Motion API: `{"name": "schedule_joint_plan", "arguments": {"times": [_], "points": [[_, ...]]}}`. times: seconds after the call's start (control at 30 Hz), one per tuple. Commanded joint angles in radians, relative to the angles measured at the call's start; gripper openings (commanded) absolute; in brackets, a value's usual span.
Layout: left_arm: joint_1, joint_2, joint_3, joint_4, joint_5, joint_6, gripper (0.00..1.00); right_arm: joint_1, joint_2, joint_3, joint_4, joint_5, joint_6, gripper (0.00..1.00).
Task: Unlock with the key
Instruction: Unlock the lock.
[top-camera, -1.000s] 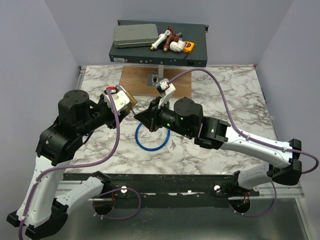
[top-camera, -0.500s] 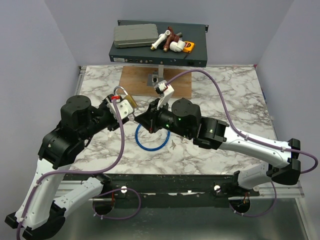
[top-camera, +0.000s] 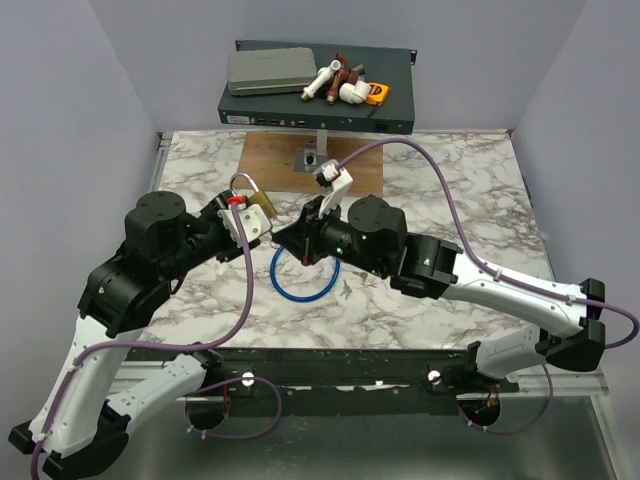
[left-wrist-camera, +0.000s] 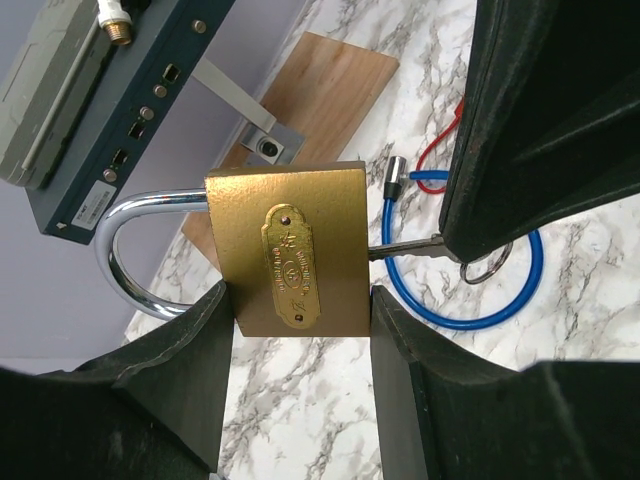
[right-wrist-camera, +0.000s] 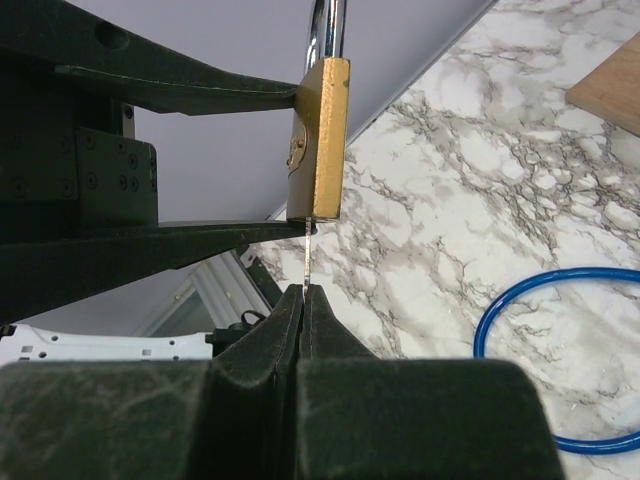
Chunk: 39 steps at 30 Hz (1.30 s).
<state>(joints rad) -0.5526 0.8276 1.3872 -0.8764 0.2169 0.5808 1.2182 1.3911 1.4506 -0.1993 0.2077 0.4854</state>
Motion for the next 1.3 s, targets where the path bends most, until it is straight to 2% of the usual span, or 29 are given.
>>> {"name": "schedule_joint_plan", "arguments": {"times": [0.0,0.2,0.47,0.7,0.87,1.27], "points": [[-0.026,-0.013,-0.011,0.069,-0.011,0.036,0.00,-0.015,-0.037,-0.013,0.065,-0.028,0.034,0.01],[-0.084,-0.030,-0.039,0.134,-0.113,0.020,0.00,-0.020,-0.020,-0.035,0.107,-0.051,0.091,0.01],[-0.090,-0.045,-0.072,0.162,-0.189,-0.041,0.00,-0.020,-0.055,-0.094,0.188,-0.006,0.115,0.01],[-0.104,-0.058,-0.104,0.167,-0.188,-0.058,0.00,-0.020,-0.079,-0.135,0.270,-0.002,0.129,0.01],[-0.109,-0.067,-0.115,0.203,-0.237,-0.077,0.00,-0.020,-0.106,-0.184,0.321,0.019,0.149,0.01],[-0.110,-0.039,-0.066,0.172,-0.253,-0.158,0.00,-0.020,-0.128,-0.215,0.301,0.007,0.144,0.01]]}}
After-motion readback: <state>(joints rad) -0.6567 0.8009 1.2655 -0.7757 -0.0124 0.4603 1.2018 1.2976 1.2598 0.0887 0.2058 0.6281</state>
